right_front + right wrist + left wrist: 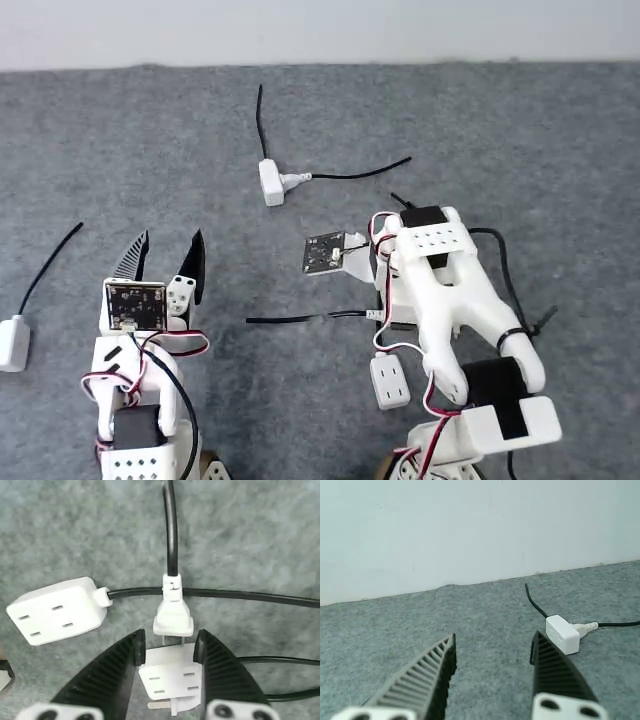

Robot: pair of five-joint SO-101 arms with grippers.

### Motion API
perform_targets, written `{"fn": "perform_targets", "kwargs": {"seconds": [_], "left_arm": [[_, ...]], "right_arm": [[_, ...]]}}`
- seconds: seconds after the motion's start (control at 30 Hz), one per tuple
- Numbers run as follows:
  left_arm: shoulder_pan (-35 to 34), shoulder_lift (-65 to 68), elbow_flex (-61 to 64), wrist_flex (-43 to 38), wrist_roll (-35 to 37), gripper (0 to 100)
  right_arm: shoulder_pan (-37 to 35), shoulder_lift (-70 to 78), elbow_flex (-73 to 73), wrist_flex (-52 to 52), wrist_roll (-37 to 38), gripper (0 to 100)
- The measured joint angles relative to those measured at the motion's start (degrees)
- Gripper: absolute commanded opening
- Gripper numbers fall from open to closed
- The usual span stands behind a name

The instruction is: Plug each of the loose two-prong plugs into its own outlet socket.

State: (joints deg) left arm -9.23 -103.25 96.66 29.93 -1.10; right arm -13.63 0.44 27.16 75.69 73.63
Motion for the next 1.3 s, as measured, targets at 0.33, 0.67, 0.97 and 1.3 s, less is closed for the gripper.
{"fn": "perform_targets", "kwargs": {"seconds": [0.33, 0.67, 0.97, 1.3], "left_arm": [[0.0, 0.0, 0.0, 0.0, 0.0, 23], [0.0, 0.0, 0.0, 0.0, 0.0, 23], [0.0, 0.0, 0.0, 0.0, 0.0, 23], [0.0, 0.0, 0.0, 0.0, 0.0, 23]], "right_arm": [[-4.0, 1.0, 3.5, -2.9, 0.0, 15.8], [-4.0, 8.0, 2.3, -5.5, -0.2, 15.4], [-4.0, 9.8, 0.9, -5.5, -0.2, 1.7], [-4.0, 11.2, -0.1, -6.0, -4.0, 0.9]]}}
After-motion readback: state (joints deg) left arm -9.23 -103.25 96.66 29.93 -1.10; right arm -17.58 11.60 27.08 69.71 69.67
